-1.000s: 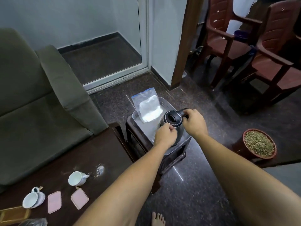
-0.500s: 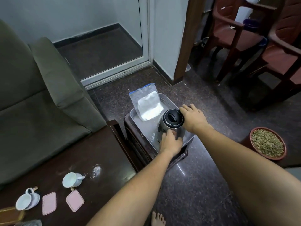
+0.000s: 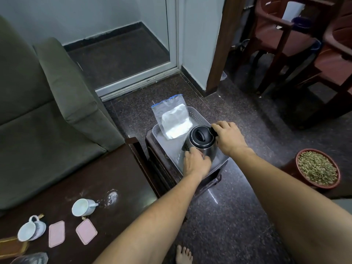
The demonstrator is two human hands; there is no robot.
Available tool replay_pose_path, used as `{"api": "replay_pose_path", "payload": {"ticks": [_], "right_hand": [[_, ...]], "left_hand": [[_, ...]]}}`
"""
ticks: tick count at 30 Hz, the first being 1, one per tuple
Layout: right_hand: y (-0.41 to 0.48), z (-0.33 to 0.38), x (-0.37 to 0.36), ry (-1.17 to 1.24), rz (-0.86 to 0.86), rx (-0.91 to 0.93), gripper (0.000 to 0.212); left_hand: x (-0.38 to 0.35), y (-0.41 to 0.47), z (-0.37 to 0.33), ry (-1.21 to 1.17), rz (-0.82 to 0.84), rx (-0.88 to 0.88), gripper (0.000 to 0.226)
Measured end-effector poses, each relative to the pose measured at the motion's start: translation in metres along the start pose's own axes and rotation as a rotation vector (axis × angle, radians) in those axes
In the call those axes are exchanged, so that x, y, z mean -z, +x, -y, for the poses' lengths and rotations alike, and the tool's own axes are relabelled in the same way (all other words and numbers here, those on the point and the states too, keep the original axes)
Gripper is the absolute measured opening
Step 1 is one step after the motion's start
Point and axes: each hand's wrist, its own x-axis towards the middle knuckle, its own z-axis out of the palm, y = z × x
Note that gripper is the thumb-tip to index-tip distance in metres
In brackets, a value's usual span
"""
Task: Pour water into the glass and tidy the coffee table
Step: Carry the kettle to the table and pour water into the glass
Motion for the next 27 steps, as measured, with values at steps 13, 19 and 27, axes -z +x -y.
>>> {"api": "replay_pose_path", "payload": {"ticks": [13, 19, 27], "right_hand": [[-0.015, 0.020, -0.016, 0.087, -0.133, -0.161, 0.042], [-0.021, 0.025, -0.027, 0.073, -0.214, -0.183, 0.042], [-0.025, 0.055, -0.044, 0.131, -0.316, -0.320, 0.045]], "left_hand": [[0.051, 0.049, 0.009, 0.112, -0.077, 0.030, 0.028], [0.056, 0.068, 0.008, 0.087, -0.103, 0.029, 0.031], [0.060, 0.086, 0.010, -0.096, -0.211, 0.014, 0.029]]}}
